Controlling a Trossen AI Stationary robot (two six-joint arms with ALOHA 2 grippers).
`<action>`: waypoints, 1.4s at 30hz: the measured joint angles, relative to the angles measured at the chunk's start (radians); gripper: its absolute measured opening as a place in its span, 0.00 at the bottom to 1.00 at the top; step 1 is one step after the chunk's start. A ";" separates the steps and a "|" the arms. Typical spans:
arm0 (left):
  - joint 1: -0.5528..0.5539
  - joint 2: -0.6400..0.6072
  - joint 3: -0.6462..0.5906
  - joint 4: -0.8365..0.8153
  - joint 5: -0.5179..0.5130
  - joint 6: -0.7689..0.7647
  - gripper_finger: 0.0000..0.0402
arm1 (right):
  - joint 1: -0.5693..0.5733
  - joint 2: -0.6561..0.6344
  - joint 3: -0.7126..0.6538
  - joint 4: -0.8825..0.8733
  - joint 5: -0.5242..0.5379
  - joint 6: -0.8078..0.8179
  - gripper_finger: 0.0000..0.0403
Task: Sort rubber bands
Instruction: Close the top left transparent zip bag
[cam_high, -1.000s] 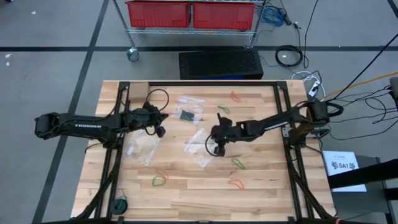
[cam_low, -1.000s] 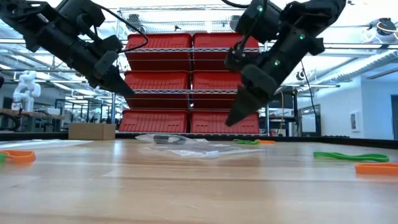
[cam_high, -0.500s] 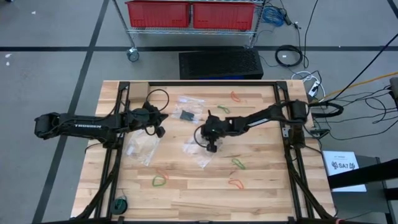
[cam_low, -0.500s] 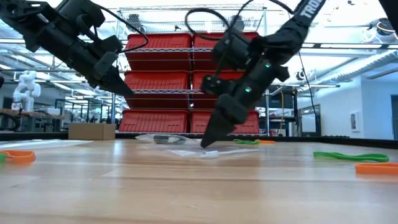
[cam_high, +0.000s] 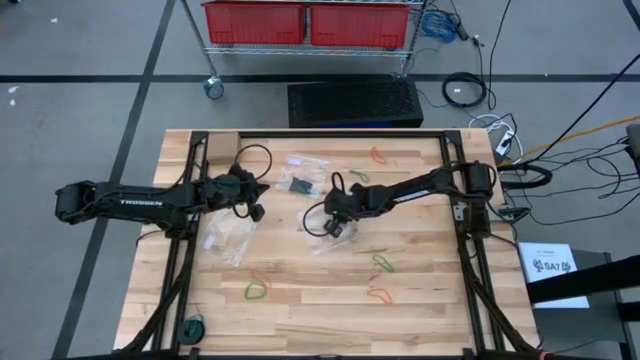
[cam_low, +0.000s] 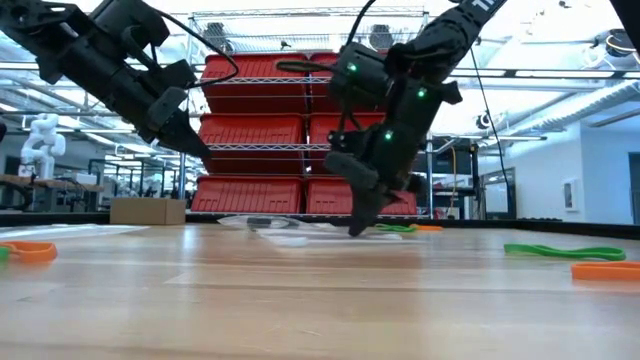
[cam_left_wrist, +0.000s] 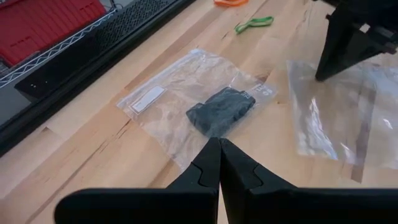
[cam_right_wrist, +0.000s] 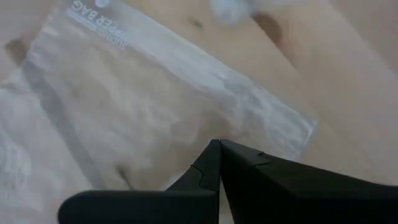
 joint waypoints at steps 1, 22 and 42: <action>0.000 0.000 0.000 0.001 0.000 0.000 0.02 | 0.000 -0.001 0.000 -0.017 0.008 0.021 0.00; 0.000 0.000 0.000 0.001 -0.001 -0.002 0.02 | 0.060 -0.108 -0.012 -0.128 0.095 0.168 0.00; 0.000 0.018 0.000 0.011 0.075 -0.078 0.02 | 0.344 -0.112 -0.006 0.093 0.056 -0.308 0.33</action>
